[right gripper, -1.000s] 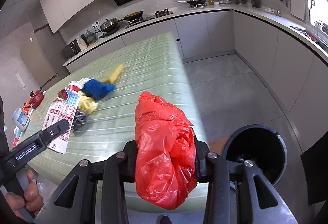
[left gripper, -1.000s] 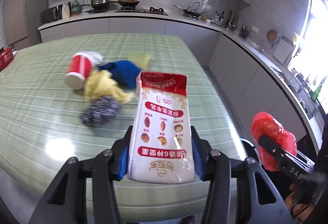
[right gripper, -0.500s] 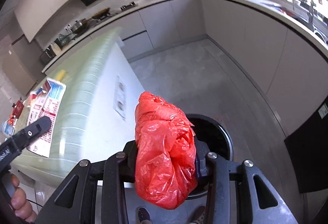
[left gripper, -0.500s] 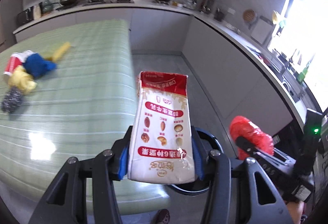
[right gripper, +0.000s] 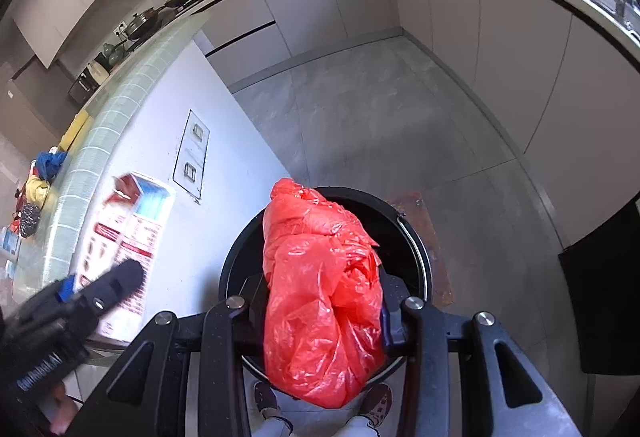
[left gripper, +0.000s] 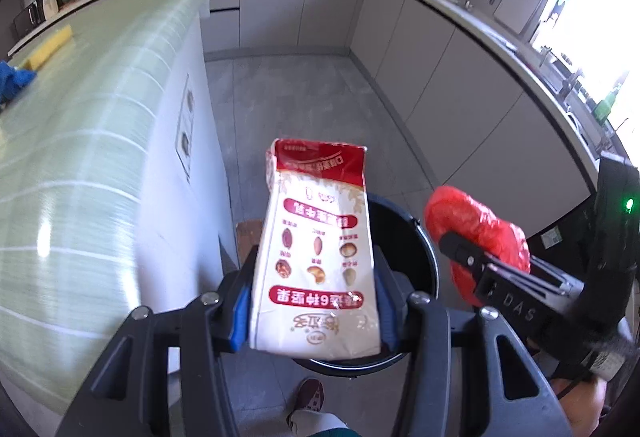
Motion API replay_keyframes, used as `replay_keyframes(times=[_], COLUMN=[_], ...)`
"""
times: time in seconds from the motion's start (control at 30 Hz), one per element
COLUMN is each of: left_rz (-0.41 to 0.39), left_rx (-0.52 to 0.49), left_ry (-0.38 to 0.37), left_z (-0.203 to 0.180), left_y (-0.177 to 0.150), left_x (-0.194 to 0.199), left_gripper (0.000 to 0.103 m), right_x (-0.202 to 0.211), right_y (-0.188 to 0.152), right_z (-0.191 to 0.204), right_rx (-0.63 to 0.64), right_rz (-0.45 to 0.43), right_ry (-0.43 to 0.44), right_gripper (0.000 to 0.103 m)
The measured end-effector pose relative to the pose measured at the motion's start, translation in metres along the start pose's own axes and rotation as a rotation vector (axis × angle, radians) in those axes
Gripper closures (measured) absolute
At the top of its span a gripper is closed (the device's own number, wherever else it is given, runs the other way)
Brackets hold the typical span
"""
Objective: Collect trash
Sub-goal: 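Carry the milk carton and red bag over the black bin and release both, then move both open tools back toward the remaining trash on the table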
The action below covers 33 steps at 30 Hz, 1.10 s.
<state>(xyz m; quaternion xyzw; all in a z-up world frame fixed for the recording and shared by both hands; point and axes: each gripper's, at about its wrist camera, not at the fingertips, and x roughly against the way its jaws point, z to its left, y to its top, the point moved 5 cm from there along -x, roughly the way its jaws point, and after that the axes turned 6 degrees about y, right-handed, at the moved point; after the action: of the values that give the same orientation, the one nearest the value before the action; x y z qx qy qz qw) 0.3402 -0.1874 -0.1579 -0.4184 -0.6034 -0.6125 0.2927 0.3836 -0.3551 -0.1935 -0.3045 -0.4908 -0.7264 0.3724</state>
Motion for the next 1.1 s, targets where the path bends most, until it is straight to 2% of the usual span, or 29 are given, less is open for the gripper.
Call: replay_keyframes(times=[0.17, 0.23, 0.27, 0.3, 0.33, 0.4, 0.57, 0.7, 0.9, 1.1], left_rz=[0.045, 0.057, 0.06, 0.067, 0.072, 0.072, 0.039, -0.009, -0.102, -0.17], left_rx=[0.005, 0.006, 0.006, -0.001, -0.005, -0.019, -0.014, 0.008, 0.035, 0.083], left_ry=[0.002, 0.005, 0.006, 0.004, 0.005, 0.023, 0.033, 0.023, 0.006, 0.022], left_z=[-0.006, -0.008, -0.009, -0.011, -0.013, -0.017, -0.02, -0.012, 0.01, 0.069], left_y=[-0.004, -0.002, -0.002, -0.002, -0.001, 0.001, 0.008, 0.02, 0.037, 0.049], left_x=[-0.015, -0.016, -0.017, -0.017, -0.019, -0.021, -0.01, 0.019, 0.077, 0.123], left_gripper=[0.051, 0.051, 0.05, 0.047, 0.037, 0.025, 0.025, 0.025, 0.025, 0.025], right_x=[-0.012, -0.015, -0.015, -0.016, -0.016, -0.016, -0.001, 0.019, 0.048, 0.067], right_y=[0.005, 0.007, 0.008, 0.009, 0.01, 0.011, 0.016, 0.023, 0.031, 0.035], right_z=[-0.014, -0.017, -0.018, -0.018, -0.018, -0.019, -0.022, -0.016, 0.022, 0.102], right_rx=[0.005, 0.0, -0.001, 0.002, 0.007, 0.005, -0.03, -0.032, -0.008, 0.06], right_rz=[0.003, 0.007, 0.006, 0.005, 0.006, -0.001, -0.041, -0.08, -0.131, -0.168], right_ry=[0.0, 0.001, -0.005, -0.003, -0.003, -0.014, -0.01, -0.02, -0.001, 0.064], right_gripper=[0.06, 0.055, 0.048, 0.042, 0.041, 0.04, 0.04, 0.04, 0.04, 0.04])
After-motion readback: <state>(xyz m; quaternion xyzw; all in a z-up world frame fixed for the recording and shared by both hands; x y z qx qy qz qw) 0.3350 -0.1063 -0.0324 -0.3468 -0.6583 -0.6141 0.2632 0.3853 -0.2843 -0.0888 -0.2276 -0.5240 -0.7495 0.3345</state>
